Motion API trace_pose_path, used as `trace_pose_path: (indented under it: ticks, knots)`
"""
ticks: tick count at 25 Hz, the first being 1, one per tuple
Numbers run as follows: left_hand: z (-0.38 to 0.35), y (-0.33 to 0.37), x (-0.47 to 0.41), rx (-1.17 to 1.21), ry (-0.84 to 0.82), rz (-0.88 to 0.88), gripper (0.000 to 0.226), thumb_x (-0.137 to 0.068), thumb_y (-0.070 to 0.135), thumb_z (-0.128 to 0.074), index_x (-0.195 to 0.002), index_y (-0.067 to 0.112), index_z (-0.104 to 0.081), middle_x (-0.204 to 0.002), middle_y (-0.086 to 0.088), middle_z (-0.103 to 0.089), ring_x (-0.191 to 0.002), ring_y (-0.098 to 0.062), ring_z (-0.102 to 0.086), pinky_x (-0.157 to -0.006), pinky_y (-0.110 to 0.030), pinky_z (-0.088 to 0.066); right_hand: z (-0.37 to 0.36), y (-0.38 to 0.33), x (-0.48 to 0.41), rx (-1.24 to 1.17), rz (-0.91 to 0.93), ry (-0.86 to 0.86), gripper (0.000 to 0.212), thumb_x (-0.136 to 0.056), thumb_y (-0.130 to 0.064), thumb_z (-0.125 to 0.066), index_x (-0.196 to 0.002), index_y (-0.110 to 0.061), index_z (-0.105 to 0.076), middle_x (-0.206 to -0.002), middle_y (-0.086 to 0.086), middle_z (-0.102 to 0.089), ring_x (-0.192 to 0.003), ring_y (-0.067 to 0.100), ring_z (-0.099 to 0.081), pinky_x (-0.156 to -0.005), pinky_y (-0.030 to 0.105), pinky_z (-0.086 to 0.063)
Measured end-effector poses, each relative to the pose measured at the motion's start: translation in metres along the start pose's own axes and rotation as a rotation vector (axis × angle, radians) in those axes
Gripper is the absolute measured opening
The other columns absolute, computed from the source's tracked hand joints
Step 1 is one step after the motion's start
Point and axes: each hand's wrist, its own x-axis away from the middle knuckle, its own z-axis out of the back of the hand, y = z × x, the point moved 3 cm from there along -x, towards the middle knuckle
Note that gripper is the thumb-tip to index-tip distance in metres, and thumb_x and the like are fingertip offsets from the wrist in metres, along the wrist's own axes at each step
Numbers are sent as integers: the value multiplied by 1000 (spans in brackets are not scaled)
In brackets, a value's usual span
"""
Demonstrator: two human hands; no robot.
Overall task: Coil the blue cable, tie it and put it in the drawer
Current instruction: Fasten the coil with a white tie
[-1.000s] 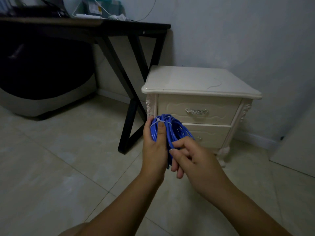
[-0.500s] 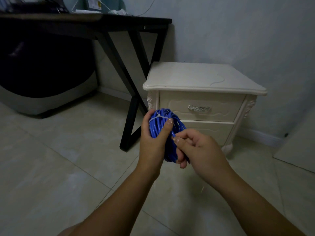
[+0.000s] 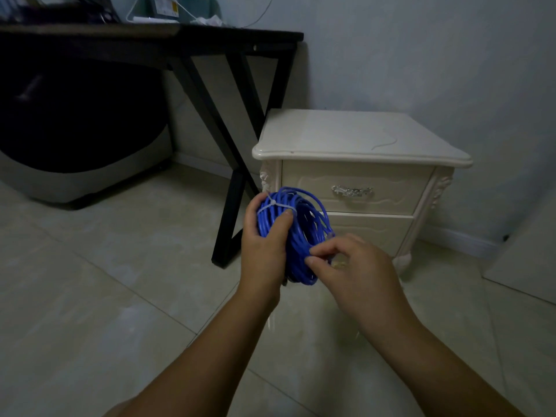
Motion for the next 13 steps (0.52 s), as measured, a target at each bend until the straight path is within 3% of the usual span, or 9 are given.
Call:
trace_pose_path:
  ticks: [4, 7, 9, 10, 12, 13]
  knots:
    - [2, -1, -3, 106, -44, 68, 59, -76, 31, -75, -128, 38, -50, -121, 1, -64, -100, -15, -69, -75, -31, -58, 1, 5, -6, -188, -84, -52, 10, -80, -18, -75, -77, -25, -68, -73, -10, -67, -70, -2, -63, -64, 10, -49]
    - [2, -5, -2, 164, -68, 99, 70, -68, 23, -79, -130, 35, -49, -123, -2, -64, -106, -20, -67, -89, -43, -56, 0, 8, -15, -346, -150, -21, 17, -78, -22, -77, -84, -26, -62, -76, -5, -65, -68, 5, -61, -61, 18, -52]
    - [4, -7, -5, 190, -74, 102, 68, -75, 15, -76, -134, 34, -47, -127, -4, -62, -108, -22, -67, -90, -44, -55, 3, 28, -22, -360, -314, 132, 31, -79, -39, -75, -102, -29, -58, -104, 1, -65, -88, 9, -62, -71, 20, -50]
    - [3, -6, -6, 215, -97, 99, 68, -78, 13, -74, -136, 34, -46, -129, -5, -61, -109, -23, -66, -89, -43, -56, 4, 40, -24, -397, -486, 149, 51, -76, -51, -74, -118, -30, -53, -128, 6, -56, -107, 15, -58, -85, 28, -48]
    - [1, -4, -6, 280, -163, 87, 72, -77, 10, -71, -139, 34, -43, -127, -4, -62, -107, -22, -67, -84, -38, -56, -9, 50, -20, -745, -831, -94, 93, -62, -71, -72, -142, -35, -38, -153, 11, -32, -136, 34, -37, -101, 59, -33]
    - [0, -3, -5, 310, -194, 88, 74, -76, 8, -70, -139, 34, -42, -123, -3, -64, -103, -20, -68, -81, -36, -56, -20, 48, -17, -989, -916, -262, 93, -61, -72, -71, -141, -35, -41, -152, 14, -36, -137, 42, -34, -99, 70, -28]
